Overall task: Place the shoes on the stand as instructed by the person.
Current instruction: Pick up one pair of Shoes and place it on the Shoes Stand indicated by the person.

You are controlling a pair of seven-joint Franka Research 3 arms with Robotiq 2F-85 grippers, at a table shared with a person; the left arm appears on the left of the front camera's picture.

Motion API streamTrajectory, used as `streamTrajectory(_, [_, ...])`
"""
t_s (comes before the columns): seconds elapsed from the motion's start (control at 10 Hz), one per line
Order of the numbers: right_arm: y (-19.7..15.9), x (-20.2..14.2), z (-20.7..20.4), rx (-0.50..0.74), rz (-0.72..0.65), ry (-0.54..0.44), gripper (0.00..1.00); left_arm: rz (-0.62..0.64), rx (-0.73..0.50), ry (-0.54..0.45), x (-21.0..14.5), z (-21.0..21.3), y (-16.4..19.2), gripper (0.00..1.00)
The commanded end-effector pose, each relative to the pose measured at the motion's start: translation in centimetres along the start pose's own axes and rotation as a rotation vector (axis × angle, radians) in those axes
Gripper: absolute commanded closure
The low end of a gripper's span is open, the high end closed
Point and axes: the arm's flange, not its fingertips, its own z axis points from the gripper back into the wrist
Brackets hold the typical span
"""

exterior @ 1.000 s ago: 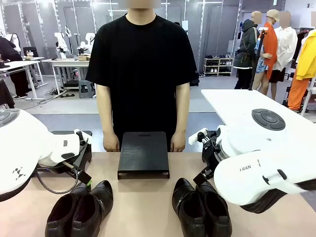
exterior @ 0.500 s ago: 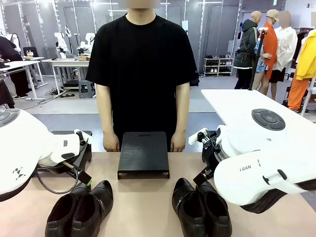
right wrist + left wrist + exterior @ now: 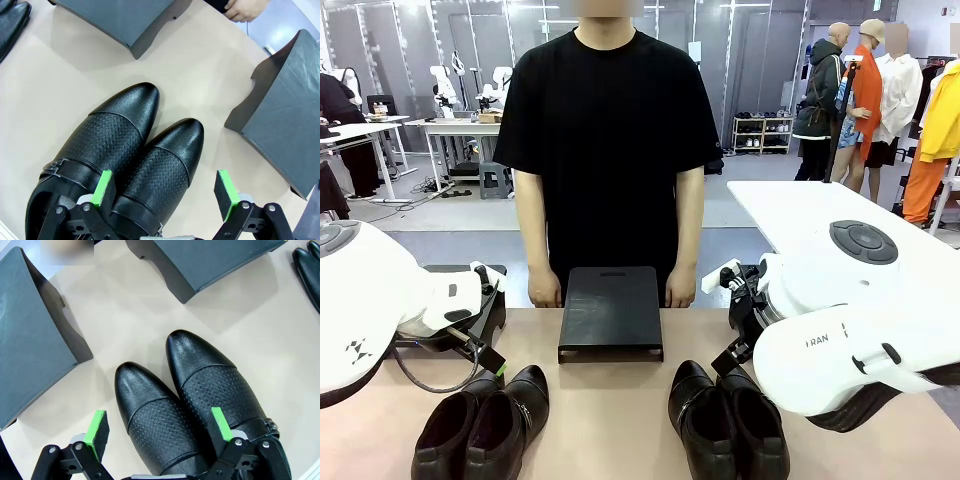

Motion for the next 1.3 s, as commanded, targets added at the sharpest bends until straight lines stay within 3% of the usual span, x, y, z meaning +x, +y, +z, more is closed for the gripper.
streamTrajectory(0.0, [0.0, 0.0, 0.0, 0.0, -0.002, 0.0, 0.0, 0.0, 0.0, 0.0, 0.0, 0.0, 0.0, 0.0])
streamTrajectory(0.3, [0.0, 0.0, 0.0, 0.0, 0.0, 0.0, 0.0, 0.0, 0.0, 0.0, 0.0, 0.0, 0.0, 0.0])
streamTrajectory(0.5, [-0.8, 0.5, 2.6, 0.05, 0.004, 0.005, 0.0, 0.025, 0.015, 0.02, 0.6, 2.6, 0.0, 0.0])
streamTrajectory(0.8, [-2.1, 2.5, 7.5, 0.145, -0.047, -0.038, 0.0, 0.056, -0.166, 0.027, 0.9, 7.0, 0.7, 0.0])
streamTrajectory(1.0, [-3.5, 2.4, 11.1, 0.317, -0.083, -0.075, 0.0, 0.131, -0.36, 0.044, 0.7, 10.5, 2.6, 0.0])
streamTrajectory(1.2, [-6.7, 0.5, 14.3, 0.517, -0.245, -0.119, 0.0, 0.197, -0.627, 0.056, -1.0, 13.5, 6.0, 0.0])
